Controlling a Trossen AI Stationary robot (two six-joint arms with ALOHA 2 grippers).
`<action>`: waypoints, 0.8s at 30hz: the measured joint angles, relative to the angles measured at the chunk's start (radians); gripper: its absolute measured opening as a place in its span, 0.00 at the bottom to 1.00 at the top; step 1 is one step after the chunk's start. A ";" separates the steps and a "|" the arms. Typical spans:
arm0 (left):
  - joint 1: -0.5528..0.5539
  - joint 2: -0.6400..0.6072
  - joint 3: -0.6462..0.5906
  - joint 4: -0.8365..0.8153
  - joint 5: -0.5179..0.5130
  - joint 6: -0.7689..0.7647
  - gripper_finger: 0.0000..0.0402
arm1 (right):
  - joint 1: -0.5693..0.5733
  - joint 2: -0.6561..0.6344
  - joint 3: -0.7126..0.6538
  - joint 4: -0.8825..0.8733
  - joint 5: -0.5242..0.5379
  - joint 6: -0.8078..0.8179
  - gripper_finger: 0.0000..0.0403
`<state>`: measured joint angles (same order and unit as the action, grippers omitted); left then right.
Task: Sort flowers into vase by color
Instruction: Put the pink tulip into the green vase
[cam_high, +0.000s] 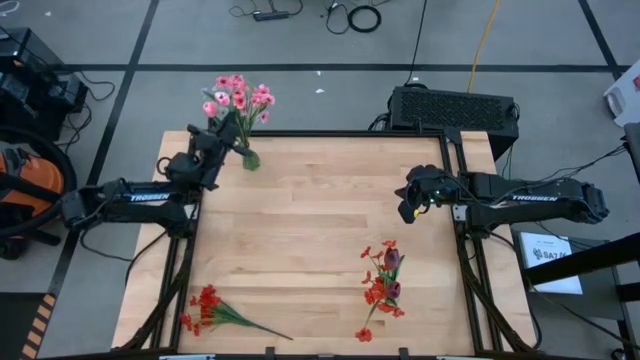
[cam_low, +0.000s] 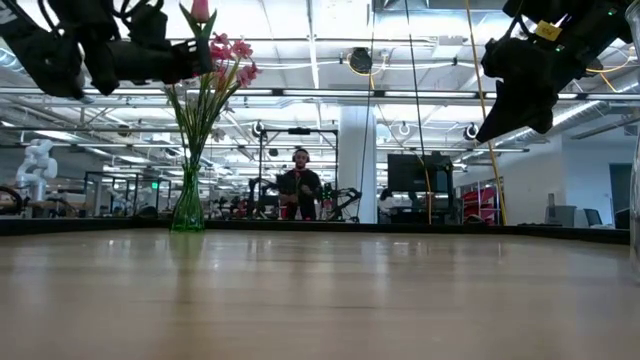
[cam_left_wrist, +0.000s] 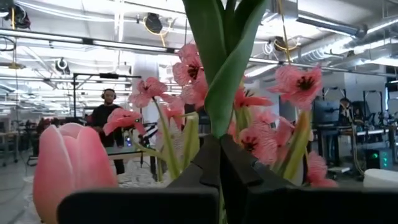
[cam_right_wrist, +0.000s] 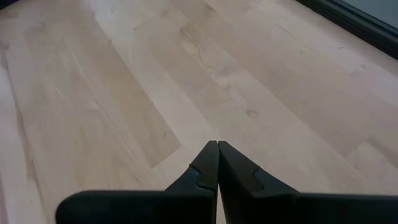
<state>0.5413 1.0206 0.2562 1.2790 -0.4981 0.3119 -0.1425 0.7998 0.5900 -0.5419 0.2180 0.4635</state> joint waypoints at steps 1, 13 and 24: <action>0.007 0.000 0.000 -0.004 0.001 -0.001 0.00 | 0.000 0.000 0.000 0.000 0.000 0.003 0.00; 0.090 0.000 -0.007 -0.157 0.054 -0.097 0.00 | 0.000 0.000 0.000 0.000 -0.003 0.049 0.00; 0.127 0.000 -0.200 -0.005 0.055 -0.201 0.00 | 0.000 0.000 0.000 0.000 -0.004 0.075 0.00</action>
<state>0.6682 1.0203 0.0563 1.2740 -0.4431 0.1108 -0.1421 0.7998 0.5900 -0.5423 0.2142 0.5385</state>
